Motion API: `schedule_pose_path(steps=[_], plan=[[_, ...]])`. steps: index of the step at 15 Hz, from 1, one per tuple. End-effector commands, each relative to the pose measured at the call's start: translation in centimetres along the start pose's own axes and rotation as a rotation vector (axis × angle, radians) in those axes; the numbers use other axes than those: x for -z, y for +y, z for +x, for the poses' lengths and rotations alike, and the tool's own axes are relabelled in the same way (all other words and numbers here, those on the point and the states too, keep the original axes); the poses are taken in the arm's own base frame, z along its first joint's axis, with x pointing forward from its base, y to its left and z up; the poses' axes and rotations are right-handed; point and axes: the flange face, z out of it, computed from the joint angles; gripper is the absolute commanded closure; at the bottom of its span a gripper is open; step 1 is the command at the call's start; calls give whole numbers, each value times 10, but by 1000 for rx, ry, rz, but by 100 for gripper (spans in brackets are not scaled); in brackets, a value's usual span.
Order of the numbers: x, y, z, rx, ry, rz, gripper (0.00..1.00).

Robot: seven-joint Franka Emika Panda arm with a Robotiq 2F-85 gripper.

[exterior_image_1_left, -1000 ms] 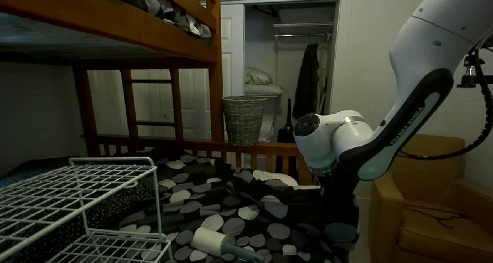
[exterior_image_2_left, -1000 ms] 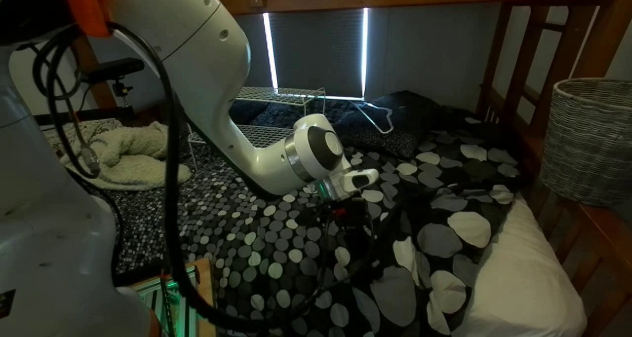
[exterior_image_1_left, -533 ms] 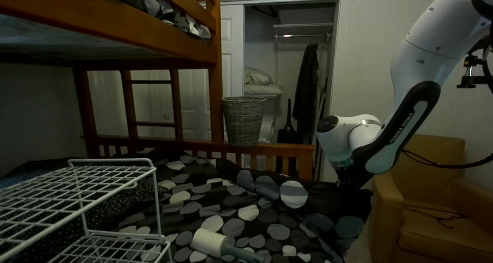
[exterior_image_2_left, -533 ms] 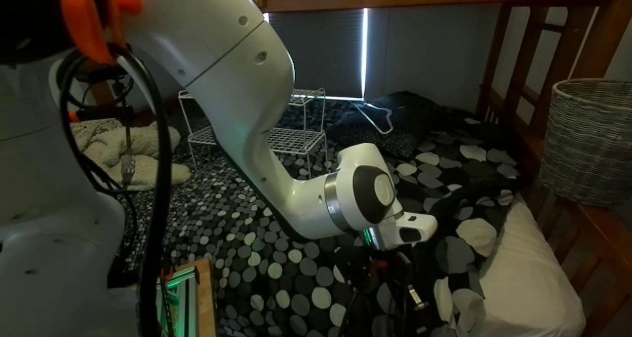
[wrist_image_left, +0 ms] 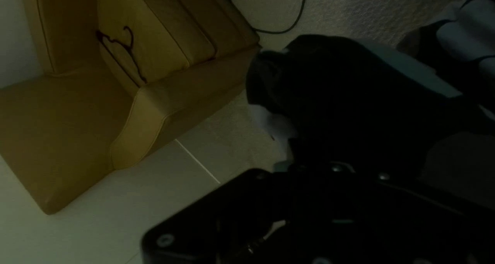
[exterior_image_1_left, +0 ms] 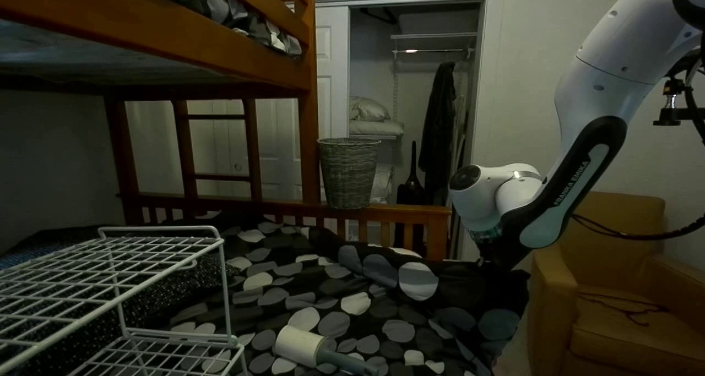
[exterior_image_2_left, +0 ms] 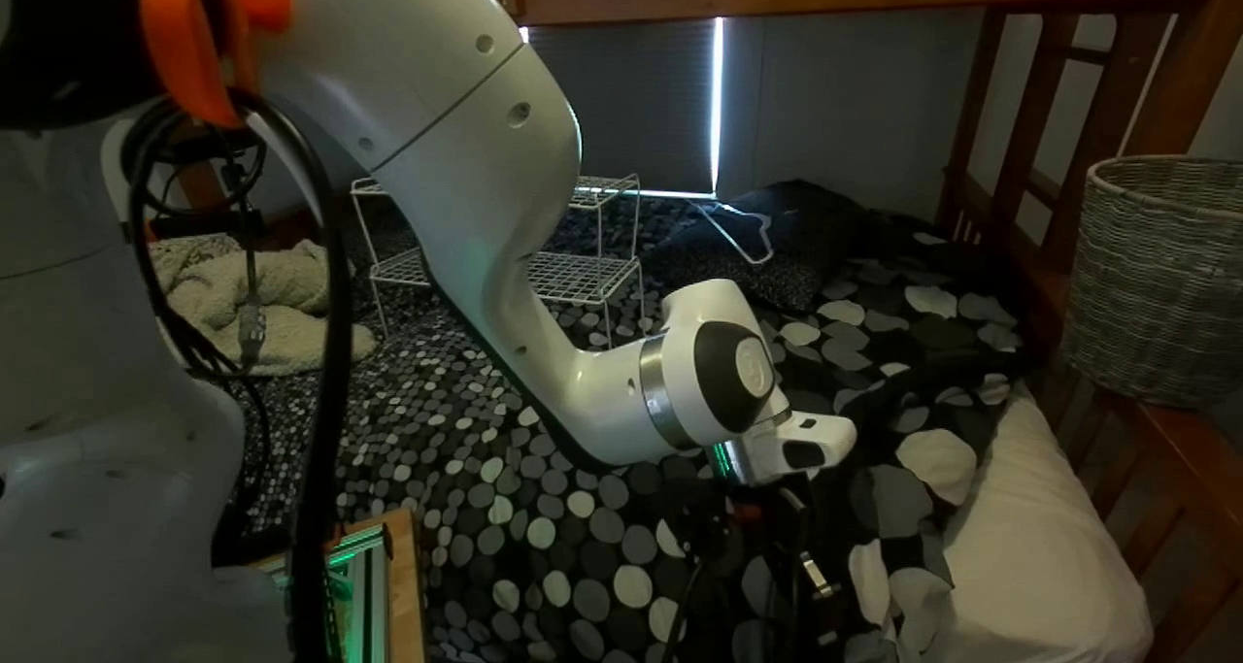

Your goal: Pull the cover over right corner of the bed

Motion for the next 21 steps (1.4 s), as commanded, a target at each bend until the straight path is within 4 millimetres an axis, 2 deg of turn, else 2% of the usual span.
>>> schedule_pose_path(steps=[1, 6, 11, 13, 20, 21], plan=[[-26, 9, 24, -145, 16, -96, 99], [-69, 10, 53, -351, 41, -104, 99], [-101, 17, 78, -473, 125, -3, 99], [-109, 26, 85, -500, 178, 60, 99], [-137, 83, 109, -571, 291, 148, 99], [-123, 74, 103, -543, 280, 136, 97]])
